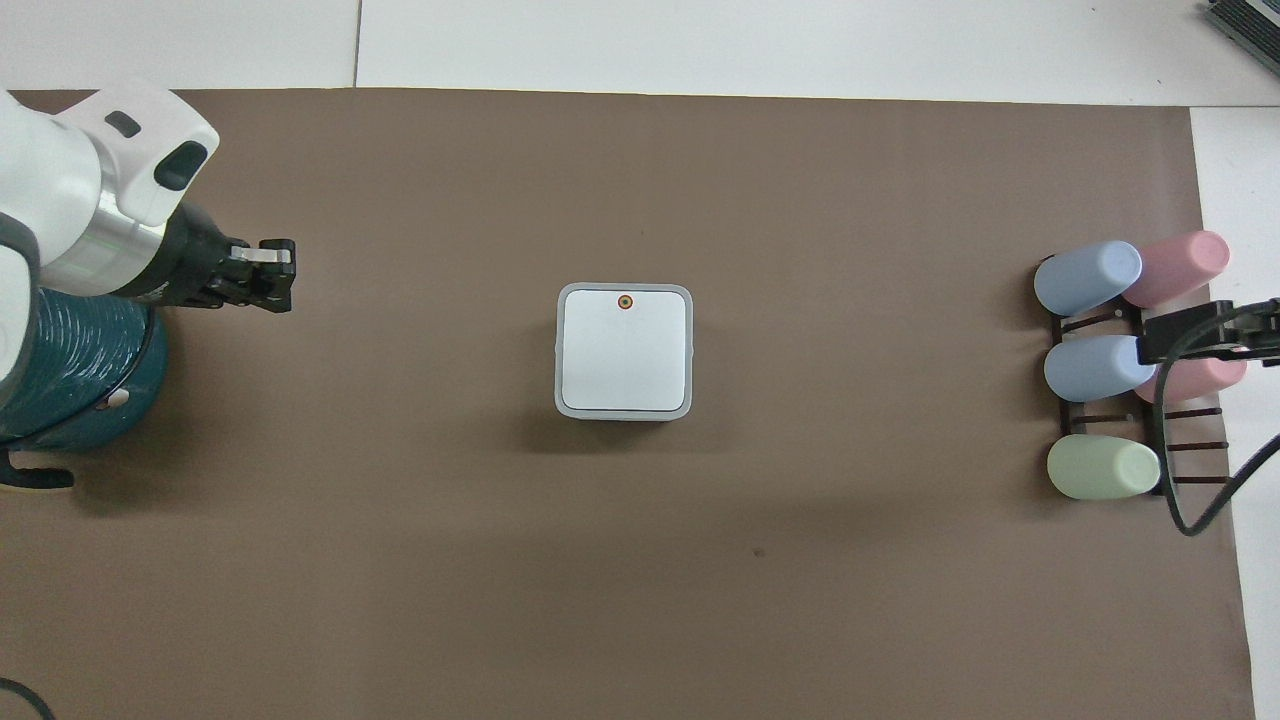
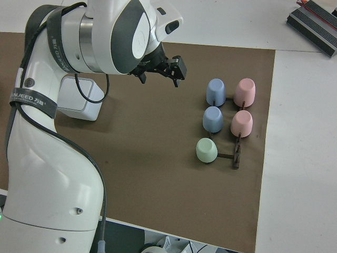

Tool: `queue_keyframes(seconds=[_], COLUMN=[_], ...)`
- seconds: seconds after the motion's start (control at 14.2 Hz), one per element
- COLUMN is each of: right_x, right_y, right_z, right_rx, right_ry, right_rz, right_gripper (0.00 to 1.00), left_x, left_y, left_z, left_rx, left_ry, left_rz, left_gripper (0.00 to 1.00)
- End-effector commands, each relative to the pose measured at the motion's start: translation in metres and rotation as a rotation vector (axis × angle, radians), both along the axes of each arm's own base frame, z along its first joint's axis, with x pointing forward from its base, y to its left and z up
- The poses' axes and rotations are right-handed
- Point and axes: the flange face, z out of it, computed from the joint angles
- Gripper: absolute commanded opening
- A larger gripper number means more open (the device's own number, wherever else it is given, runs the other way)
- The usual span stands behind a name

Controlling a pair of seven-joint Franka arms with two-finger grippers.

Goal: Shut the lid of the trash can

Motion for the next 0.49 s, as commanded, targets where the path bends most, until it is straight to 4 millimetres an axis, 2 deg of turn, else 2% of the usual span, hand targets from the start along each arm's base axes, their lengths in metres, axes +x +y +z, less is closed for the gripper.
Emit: queue_keyframes(seconds=[0.0, 0.28, 0.42], right_x=[-0.005, -0.005, -0.005], right_y=[-0.001, -0.001, -0.001], right_z=[0.000, 0.000, 0.000], right_rx=[0.021, 0.021, 0.021], right_ry=[0.005, 0.006, 0.006], right_rz=[0.006, 0.006, 0.006], right_gripper=[1.00, 1.00, 1.00], left_x=[-0.019, -0.042, -0.044], left_y=[0.011, 0.018, 0.036], left_z=[0.017, 0.039, 0.042], left_rx=[0.068, 0.095, 0.133], left_ry=[0.021, 0.043, 0.043], left_rz=[-0.059, -0.092, -0.176], left_gripper=[0.00, 0.01, 0.01])
